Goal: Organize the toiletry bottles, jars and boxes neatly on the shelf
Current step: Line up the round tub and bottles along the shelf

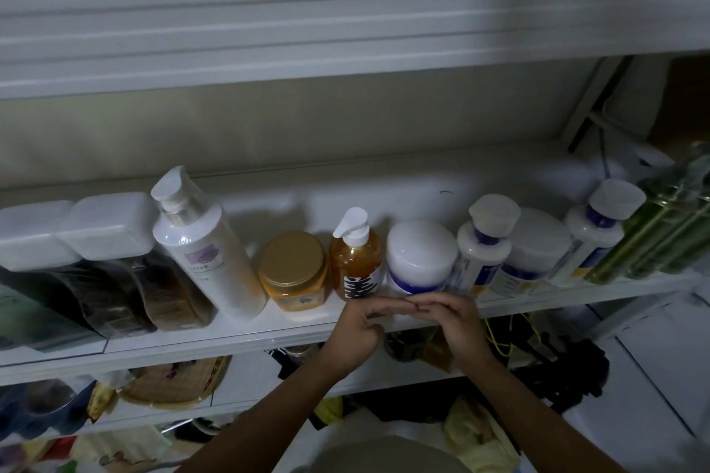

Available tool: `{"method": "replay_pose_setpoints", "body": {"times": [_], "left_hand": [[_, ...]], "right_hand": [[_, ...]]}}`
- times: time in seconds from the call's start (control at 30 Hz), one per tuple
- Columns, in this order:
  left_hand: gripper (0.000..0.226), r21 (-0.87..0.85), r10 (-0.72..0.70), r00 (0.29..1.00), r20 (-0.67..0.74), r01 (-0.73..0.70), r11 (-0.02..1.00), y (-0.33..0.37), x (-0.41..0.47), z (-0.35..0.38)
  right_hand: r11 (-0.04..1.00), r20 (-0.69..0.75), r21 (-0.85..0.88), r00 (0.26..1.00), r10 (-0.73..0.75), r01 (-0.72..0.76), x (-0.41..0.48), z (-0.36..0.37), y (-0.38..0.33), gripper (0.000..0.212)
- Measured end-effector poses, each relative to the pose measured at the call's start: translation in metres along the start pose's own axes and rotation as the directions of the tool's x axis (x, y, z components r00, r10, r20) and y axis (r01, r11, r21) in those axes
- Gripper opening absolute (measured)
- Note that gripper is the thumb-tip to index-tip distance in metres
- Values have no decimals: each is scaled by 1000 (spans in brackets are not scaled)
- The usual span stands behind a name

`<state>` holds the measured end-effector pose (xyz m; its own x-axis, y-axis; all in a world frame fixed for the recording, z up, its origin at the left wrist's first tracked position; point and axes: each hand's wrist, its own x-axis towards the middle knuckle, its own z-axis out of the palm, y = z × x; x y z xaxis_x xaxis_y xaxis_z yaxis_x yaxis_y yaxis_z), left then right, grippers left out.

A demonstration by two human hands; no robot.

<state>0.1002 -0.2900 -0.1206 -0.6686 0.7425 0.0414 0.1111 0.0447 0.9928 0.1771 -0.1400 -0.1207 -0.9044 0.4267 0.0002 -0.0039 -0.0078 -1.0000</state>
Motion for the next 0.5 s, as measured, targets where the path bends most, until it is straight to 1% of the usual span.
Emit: {"method": "replay_pose_setpoints", "body": {"times": [0.1,0.17,0.3,0.5], "left_hand": [[61,-30,-23,1000,-18,22,999,-6,5,4],[64,-14,-46,999,-24,45,999,-14,6,5],[66,-19,-81,995,-53,80,997,-21,10,6],[65,-13,-104,992,-74,104,995,-22,11,8]], "right_hand": [[999,22,-47,1000,-6,7,4,-6,3,40],[997,19,-80,1000,-1,2,10,-5,11,40],[996,-12,-82,999,43,-43,21,-3,21,40],[996,1,-50,997,78,-78,23,-4,21,38]]}}
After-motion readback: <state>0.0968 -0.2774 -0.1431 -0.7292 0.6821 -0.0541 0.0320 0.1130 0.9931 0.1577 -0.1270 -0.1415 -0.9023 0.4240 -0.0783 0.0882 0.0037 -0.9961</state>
